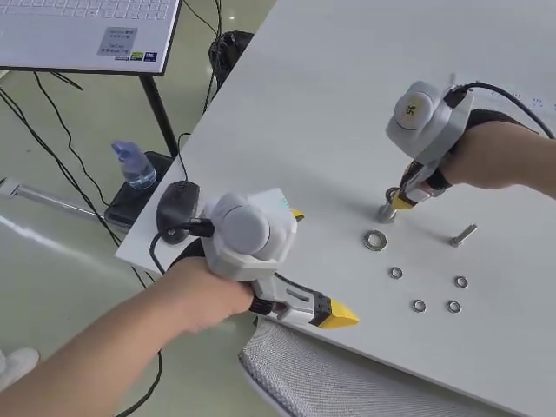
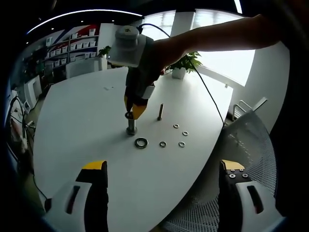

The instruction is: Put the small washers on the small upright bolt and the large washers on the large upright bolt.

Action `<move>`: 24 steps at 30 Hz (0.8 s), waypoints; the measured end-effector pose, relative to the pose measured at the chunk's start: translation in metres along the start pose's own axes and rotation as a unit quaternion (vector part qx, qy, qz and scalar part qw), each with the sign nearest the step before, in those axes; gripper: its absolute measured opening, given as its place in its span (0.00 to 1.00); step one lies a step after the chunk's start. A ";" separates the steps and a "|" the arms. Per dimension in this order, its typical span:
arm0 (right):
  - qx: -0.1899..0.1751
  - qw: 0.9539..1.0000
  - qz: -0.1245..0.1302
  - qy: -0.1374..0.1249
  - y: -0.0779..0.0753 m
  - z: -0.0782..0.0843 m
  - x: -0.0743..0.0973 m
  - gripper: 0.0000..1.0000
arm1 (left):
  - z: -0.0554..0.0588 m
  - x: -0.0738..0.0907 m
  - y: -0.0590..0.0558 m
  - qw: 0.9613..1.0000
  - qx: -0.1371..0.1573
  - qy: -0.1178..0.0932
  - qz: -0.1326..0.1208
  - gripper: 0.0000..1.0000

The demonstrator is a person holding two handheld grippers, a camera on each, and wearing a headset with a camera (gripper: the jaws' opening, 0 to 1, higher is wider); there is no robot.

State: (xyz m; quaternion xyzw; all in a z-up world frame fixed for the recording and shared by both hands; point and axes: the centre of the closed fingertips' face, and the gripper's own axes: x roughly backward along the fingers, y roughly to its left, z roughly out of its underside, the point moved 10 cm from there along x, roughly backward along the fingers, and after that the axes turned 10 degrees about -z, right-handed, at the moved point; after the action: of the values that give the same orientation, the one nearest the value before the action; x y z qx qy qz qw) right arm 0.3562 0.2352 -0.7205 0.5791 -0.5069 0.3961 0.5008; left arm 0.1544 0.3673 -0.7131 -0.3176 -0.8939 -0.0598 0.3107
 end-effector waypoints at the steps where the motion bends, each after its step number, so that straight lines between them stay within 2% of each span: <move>1: 0.000 1.000 0.000 0.002 0.001 0.000 -0.001 0.21 | 0.000 0.000 0.000 1.000 0.000 0.001 0.000 0.95; 12: -0.005 1.000 -0.001 0.002 0.004 0.004 -0.010 0.21 | 0.002 0.002 0.001 1.000 -0.001 0.000 -0.002 0.93; 24: -0.009 1.000 -0.003 0.003 -0.003 0.008 -0.025 0.21 | 0.001 0.002 0.003 1.000 0.002 0.001 0.000 0.91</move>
State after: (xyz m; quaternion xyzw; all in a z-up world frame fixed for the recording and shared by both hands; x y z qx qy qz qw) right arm 0.3539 0.2323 -0.7467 0.5748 -0.5069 0.3920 0.5089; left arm 0.1545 0.3713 -0.7131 -0.3169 -0.8938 -0.0583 0.3120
